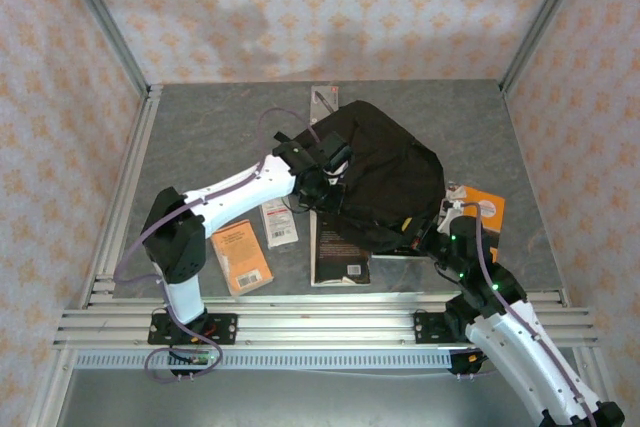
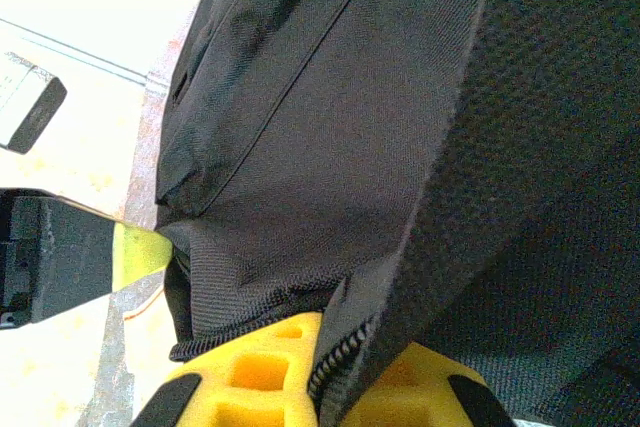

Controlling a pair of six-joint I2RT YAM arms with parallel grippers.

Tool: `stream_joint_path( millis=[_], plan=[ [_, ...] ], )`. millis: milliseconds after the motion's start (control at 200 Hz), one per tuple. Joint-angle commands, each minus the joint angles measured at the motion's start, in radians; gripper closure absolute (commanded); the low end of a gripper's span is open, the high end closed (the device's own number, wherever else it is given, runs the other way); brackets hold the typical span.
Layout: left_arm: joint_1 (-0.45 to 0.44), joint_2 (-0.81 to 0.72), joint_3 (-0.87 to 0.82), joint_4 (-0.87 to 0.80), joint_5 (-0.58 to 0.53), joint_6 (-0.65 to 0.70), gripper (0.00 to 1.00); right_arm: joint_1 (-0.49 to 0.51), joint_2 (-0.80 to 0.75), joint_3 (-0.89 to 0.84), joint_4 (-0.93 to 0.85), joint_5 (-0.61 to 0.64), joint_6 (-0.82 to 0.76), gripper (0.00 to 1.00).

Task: Pack the student bag
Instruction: Unzip the student bag at the top-right of the table.

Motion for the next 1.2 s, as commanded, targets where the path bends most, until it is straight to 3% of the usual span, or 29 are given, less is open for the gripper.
stream_joint_path(
  millis=[0, 95, 220, 380, 691, 926, 1091, 1196],
  plan=[
    [0.008, -0.035, 0.025, -0.041, -0.009, -0.027, 1.0, 0.005, -0.008, 0.029, 0.066, -0.058, -0.051, 1.0],
    [0.008, -0.059, 0.061, -0.039, 0.044, -0.127, 1.0, 0.021, -0.011, 0.027, 0.072, -0.068, -0.092, 1.0],
    [0.008, -0.098, 0.107, -0.037, 0.082, -0.278, 0.73, 0.057, -0.01, 0.024, 0.071, -0.051, -0.153, 1.0],
    [0.009, -0.11, 0.114, -0.039, 0.132, -0.441, 0.69, 0.125, 0.01, 0.013, 0.081, 0.013, -0.186, 1.0],
    [0.007, -0.195, -0.154, 0.132, 0.218, -0.868, 0.43, 0.38, 0.178, 0.031, 0.201, 0.309, -0.257, 1.0],
    [0.011, -0.194, -0.185, 0.166, 0.2, -0.937, 0.44, 0.537, 0.324, 0.036, 0.292, 0.426, -0.273, 1.0],
    [0.011, -0.167, -0.19, 0.11, 0.2, -0.894, 0.44, 0.545, 0.328, 0.024, 0.311, 0.493, -0.246, 1.0],
    [0.011, -0.174, -0.255, 0.137, 0.217, -0.896, 0.49, 0.544, 0.331, 0.022, 0.318, 0.506, -0.241, 1.0]
  ],
)
